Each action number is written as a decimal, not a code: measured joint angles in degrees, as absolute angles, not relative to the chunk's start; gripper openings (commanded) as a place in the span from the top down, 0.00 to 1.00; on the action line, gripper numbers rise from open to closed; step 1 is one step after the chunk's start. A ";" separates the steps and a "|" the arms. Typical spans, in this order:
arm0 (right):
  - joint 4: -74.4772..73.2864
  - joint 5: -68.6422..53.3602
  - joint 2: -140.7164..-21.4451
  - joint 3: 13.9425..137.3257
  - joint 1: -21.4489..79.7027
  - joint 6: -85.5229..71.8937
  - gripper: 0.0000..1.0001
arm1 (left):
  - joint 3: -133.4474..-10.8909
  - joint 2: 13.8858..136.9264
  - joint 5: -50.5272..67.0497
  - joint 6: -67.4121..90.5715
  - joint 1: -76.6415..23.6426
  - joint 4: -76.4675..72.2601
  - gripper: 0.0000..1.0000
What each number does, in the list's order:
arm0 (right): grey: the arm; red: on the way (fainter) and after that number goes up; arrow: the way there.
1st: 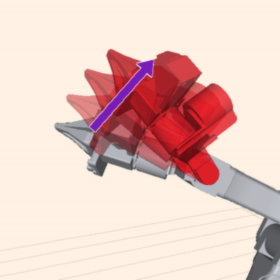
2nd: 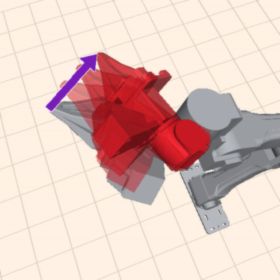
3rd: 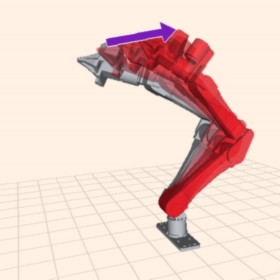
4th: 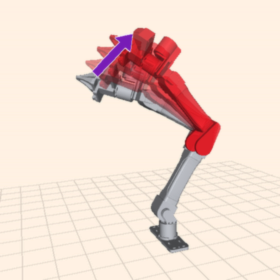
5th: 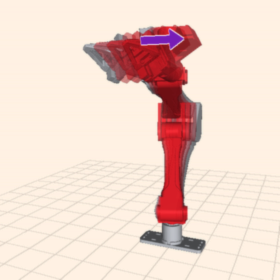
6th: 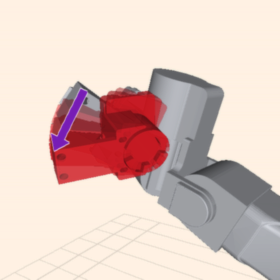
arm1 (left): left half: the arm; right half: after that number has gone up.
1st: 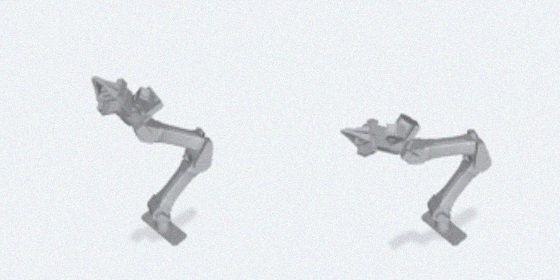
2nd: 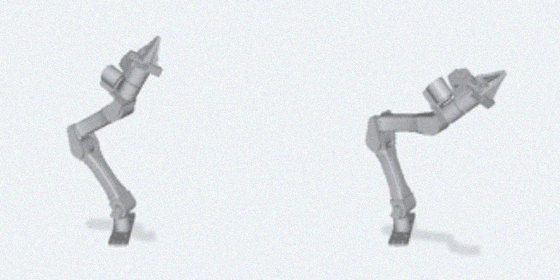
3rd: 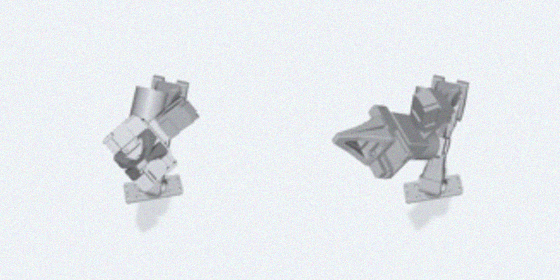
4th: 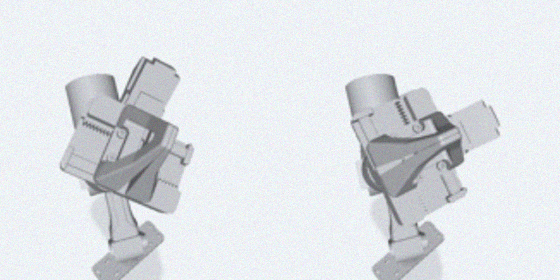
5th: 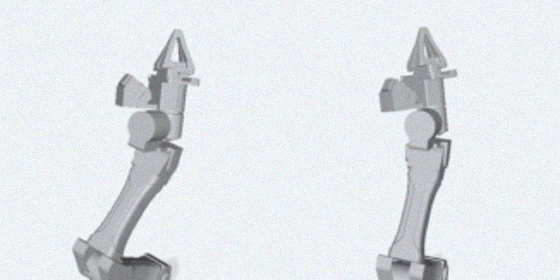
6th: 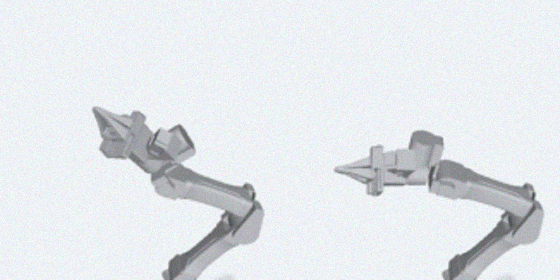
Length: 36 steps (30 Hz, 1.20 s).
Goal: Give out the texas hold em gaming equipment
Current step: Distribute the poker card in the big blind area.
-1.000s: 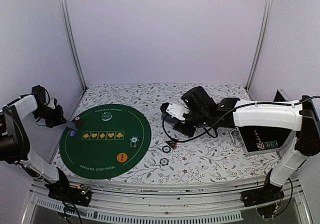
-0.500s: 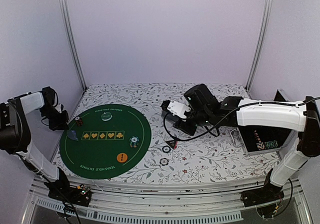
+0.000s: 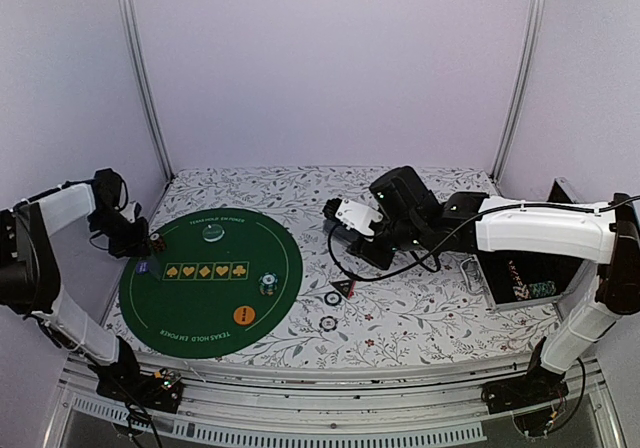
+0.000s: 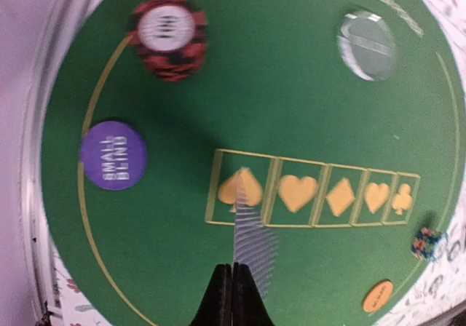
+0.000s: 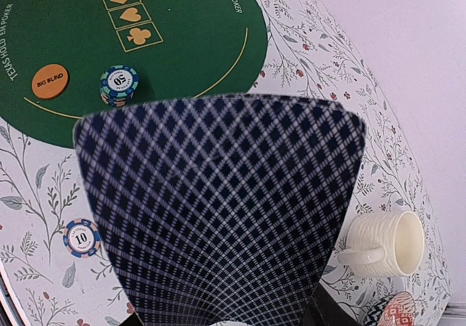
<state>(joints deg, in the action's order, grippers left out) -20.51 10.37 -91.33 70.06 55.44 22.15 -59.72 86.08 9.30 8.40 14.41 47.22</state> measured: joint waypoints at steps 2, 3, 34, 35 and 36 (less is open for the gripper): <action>-20.51 10.37 -91.33 70.06 55.44 22.17 0.55 | -59.83 83.99 10.83 8.14 9.85 47.70 1.00; -20.51 10.35 -91.33 70.06 55.44 22.17 0.55 | -59.96 82.72 12.08 8.01 7.16 48.05 1.00; -26.28 10.15 -94.85 76.77 55.42 21.85 0.55 | -55.48 76.64 29.06 11.64 -22.68 51.75 1.00; -26.48 10.15 -94.98 76.88 55.42 21.85 0.55 | -55.48 77.08 29.23 11.66 -22.68 50.96 1.00; -26.61 10.15 -95.02 76.97 55.42 21.80 0.55 | -55.48 77.45 29.32 11.62 -22.65 50.39 1.00</action>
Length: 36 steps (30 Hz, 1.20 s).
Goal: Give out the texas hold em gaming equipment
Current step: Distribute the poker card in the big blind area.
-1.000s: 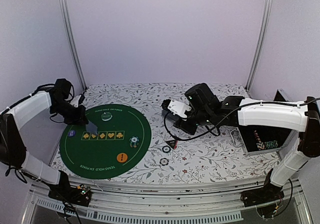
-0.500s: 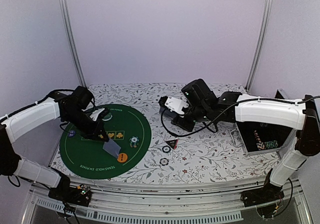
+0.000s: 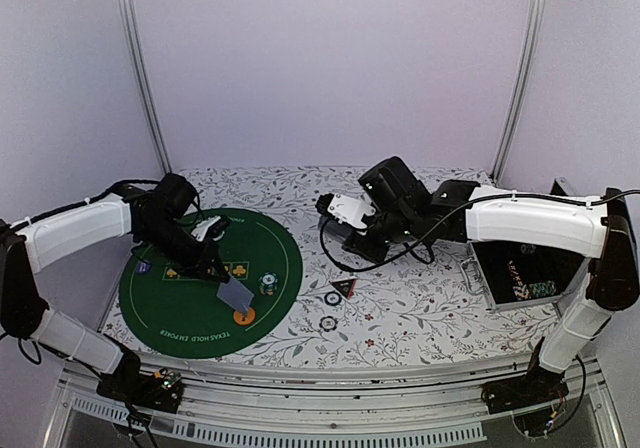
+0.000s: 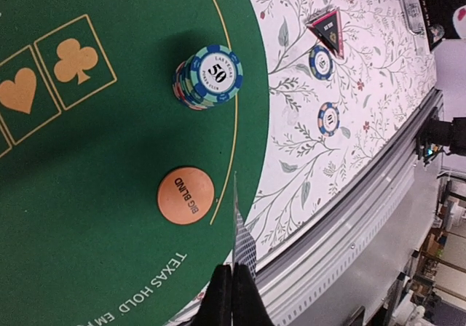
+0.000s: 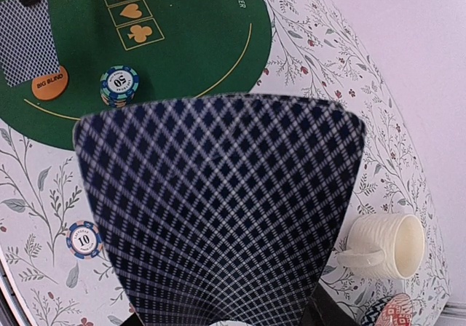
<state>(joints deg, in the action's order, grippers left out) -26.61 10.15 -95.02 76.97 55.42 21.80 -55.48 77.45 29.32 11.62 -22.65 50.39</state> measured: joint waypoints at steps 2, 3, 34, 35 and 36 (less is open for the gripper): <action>-26.74 10.15 -95.04 76.99 55.42 21.69 0.55 | -55.94 78.54 29.34 11.60 -22.22 49.47 1.00; -26.85 10.15 -95.04 77.06 55.42 21.65 0.55 | -56.36 78.98 29.39 11.60 -21.96 49.01 1.00; -30.02 11.46 -95.02 77.10 55.42 18.90 0.55 | -66.94 111.22 28.77 30.50 -18.70 13.96 0.27; -30.17 11.46 -95.02 77.10 55.44 18.90 0.55 | -66.94 110.98 27.73 30.06 -18.72 14.50 0.15; -30.33 11.49 -95.02 77.12 55.44 18.90 0.55 | -66.96 110.50 26.44 29.98 -18.83 15.29 0.04</action>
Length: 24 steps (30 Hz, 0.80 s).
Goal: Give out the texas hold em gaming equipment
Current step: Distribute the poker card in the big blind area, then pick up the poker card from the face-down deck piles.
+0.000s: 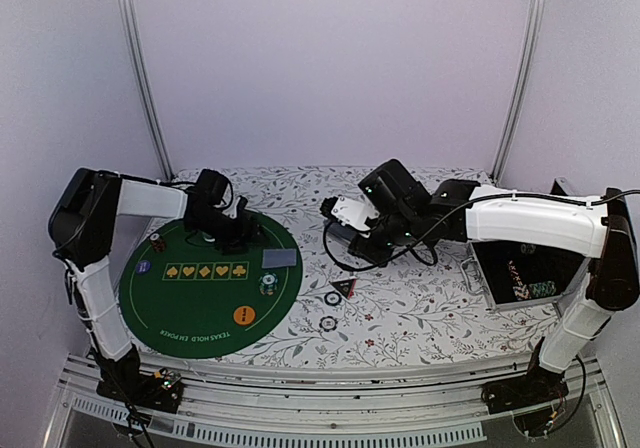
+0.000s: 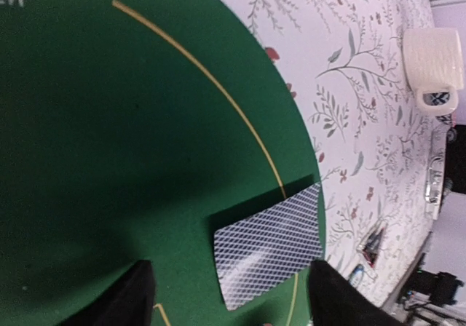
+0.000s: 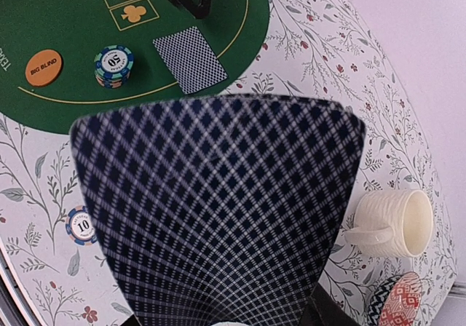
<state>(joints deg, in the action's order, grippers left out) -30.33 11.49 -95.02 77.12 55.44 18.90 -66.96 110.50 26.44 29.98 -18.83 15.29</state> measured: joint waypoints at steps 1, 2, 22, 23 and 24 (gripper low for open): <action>-30.52 11.53 -95.02 77.21 55.44 18.90 0.55 | -67.02 109.80 24.91 29.76 -19.00 16.29 0.02; -30.65 11.62 -95.02 77.32 55.46 18.90 0.55 | -67.20 108.84 23.31 29.43 -19.27 17.43 0.02; -31.03 13.17 -95.79 81.91 58.19 20.51 0.55 | -73.23 97.56 43.33 27.46 -32.45 7.66 0.03; -31.18 13.15 -95.90 81.91 58.24 20.60 0.55 | -73.23 97.76 43.99 27.44 -32.60 7.55 0.04; -31.31 13.17 -96.03 81.91 58.24 20.62 0.55 | -73.23 97.76 44.73 27.44 -32.64 7.40 0.04</action>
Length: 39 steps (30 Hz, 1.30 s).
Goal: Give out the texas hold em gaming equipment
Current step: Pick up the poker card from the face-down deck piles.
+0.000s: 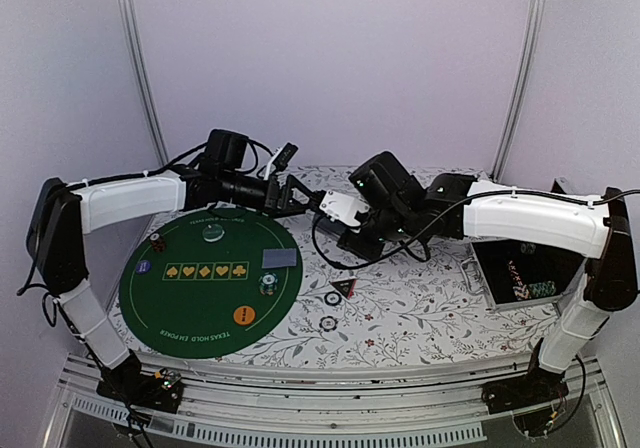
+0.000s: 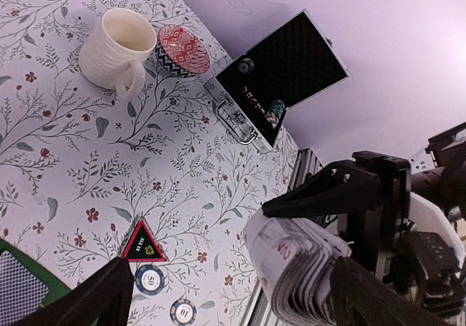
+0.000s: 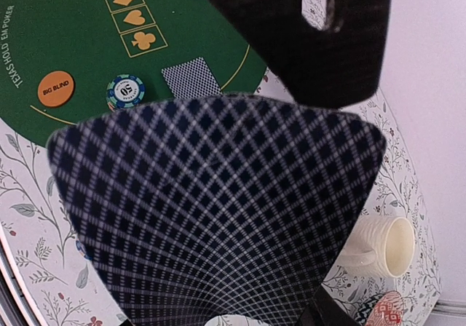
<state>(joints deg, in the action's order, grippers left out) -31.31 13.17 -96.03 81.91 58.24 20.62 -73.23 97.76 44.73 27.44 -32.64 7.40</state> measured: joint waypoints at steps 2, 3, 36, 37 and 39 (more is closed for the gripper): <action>-31.31 13.17 -96.16 81.91 58.24 20.62 0.55 | -73.23 97.73 46.39 27.42 -32.75 6.24 0.06; -31.35 13.17 -96.18 81.91 58.24 20.62 0.55 | -73.23 97.73 46.98 27.44 -32.75 6.02 0.07; -30.61 13.41 -96.73 81.91 58.19 20.51 0.55 | -79.40 100.60 39.51 22.81 -36.73 14.22 0.60; -30.59 13.50 -96.86 81.91 58.08 20.47 0.55 | -79.96 100.68 38.72 22.33 -36.86 15.16 0.63; -30.59 13.76 -96.99 81.87 58.00 20.43 0.55 | -80.47 100.42 37.19 21.78 -37.39 16.38 0.65</action>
<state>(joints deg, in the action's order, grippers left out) -30.59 13.76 -96.99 81.87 58.00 20.43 -80.47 100.42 37.19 21.78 -37.39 16.38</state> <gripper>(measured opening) 0.456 0.386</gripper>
